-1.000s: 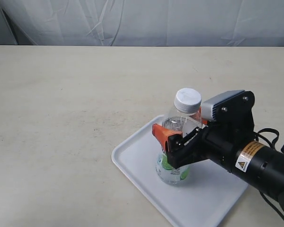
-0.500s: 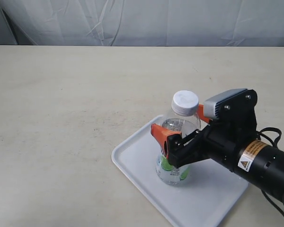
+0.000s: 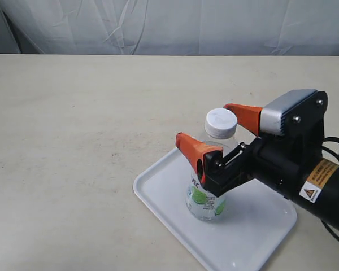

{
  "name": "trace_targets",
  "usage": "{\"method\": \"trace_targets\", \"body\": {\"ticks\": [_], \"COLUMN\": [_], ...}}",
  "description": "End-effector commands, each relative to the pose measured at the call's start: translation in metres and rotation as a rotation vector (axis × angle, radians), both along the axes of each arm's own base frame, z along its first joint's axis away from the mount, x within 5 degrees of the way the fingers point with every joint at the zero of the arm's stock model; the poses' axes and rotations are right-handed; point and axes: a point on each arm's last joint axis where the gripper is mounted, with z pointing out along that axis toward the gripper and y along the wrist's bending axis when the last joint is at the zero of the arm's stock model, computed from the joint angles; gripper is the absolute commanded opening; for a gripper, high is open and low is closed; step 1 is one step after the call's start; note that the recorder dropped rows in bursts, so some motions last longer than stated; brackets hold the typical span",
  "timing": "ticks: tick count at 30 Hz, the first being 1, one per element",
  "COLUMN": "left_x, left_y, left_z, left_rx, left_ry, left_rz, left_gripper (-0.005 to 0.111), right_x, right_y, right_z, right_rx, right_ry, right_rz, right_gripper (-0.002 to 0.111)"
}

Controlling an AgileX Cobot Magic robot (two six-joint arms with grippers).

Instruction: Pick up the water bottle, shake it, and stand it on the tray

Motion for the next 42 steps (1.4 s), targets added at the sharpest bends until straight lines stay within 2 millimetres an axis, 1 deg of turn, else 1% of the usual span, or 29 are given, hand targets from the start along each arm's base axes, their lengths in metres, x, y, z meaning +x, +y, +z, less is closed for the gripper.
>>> {"method": "trace_targets", "body": {"ticks": [1,19,20,21,22,24,26,27,29,34,42], "left_x": [0.000,0.000,0.000,0.000,0.000,0.000,0.000,0.000,0.000,0.000,0.000], "left_y": [0.000,0.000,0.000,0.000,0.000,0.000,0.000,0.000,0.000,0.000,0.000], "left_z": [-0.001,-0.001,-0.001,-0.001,-0.001,-0.001,-0.001,-0.001,-0.001,-0.001,-0.001], "left_rx": [-0.003,-0.003,-0.003,-0.003,-0.003,-0.003,-0.003,-0.003,-0.001,0.008,0.008], "left_ry": [-0.008,-0.008,-0.008,-0.008,-0.008,-0.008,-0.008,-0.008,-0.007,-0.007,-0.007], "left_rz": [0.000,0.000,0.000,0.000,0.000,0.000,0.000,0.000,0.000,0.001,0.001], "left_gripper": [0.000,0.000,0.000,0.000,0.000,0.000,0.000,0.000,0.000,0.000,0.000], "right_x": [-0.003,-0.018,-0.019,-0.020,-0.020,-0.021,-0.023,-0.023,-0.024,-0.020,-0.019], "right_y": [-0.003,-0.023,-0.024,-0.025,-0.026,-0.028,-0.029,-0.030,-0.032,-0.039,-0.040], "right_z": [0.012,0.059,0.060,0.061,0.063,0.065,0.067,0.069,0.071,0.073,0.073], "right_rx": [0.045,0.230,0.235,0.240,0.252,0.260,0.264,0.275,0.289,0.351,0.361], "right_ry": [-0.043,-0.194,-0.198,-0.202,-0.204,-0.205,-0.214,-0.211,-0.212,-0.167,-0.155], "right_rz": [0.007,-0.016,-0.016,-0.016,-0.023,-0.029,-0.024,-0.025,-0.038,-0.112,-0.128], "right_gripper": [0.104,0.104,0.101,0.094,0.083,0.053,0.009,0.001,0.003,0.003,0.003]}}
